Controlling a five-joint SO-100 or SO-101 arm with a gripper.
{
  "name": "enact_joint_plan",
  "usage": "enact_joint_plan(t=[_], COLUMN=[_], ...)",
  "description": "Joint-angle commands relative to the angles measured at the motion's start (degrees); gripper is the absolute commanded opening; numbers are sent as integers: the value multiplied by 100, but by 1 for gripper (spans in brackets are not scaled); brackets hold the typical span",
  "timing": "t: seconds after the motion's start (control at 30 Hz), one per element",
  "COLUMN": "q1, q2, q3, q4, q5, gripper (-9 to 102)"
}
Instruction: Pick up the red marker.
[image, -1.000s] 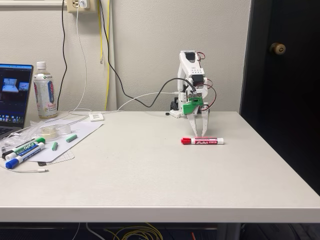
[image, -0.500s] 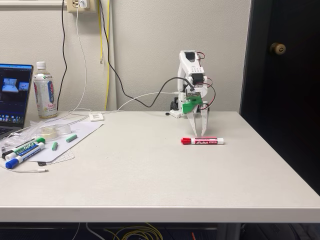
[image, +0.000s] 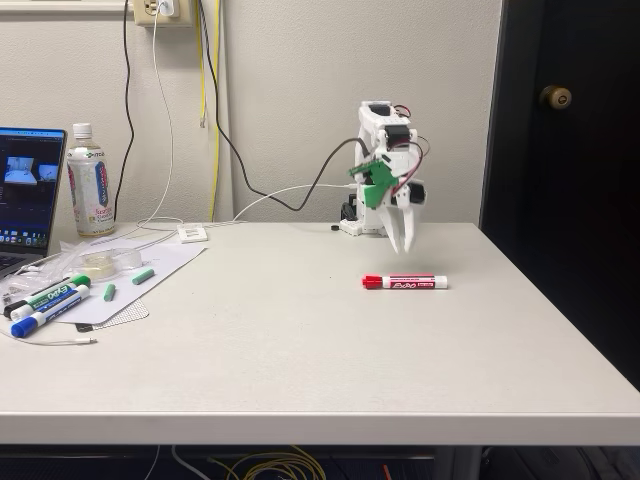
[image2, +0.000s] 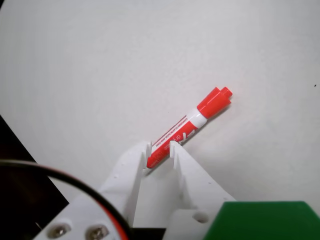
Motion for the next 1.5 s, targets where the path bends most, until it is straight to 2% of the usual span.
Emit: enact_joint_plan(t=[0.0,0.3,0.33,0.57,0.83,0.93,1.1,1.47], q1=[-62,149,167,264,193,185,202,176], q2=[-519,-272,-290,-369,-554,-756,-949,-1266], q3=[-1151,-1187,-1187,-1151,-1195,-1195,-1195,-1195], q4=[650,1371,1380,1354,967,800,844,765], q5=[343,571,589,721,1274,1362,1371,1477], gripper=[7,7,3,0,0,2,16,20])
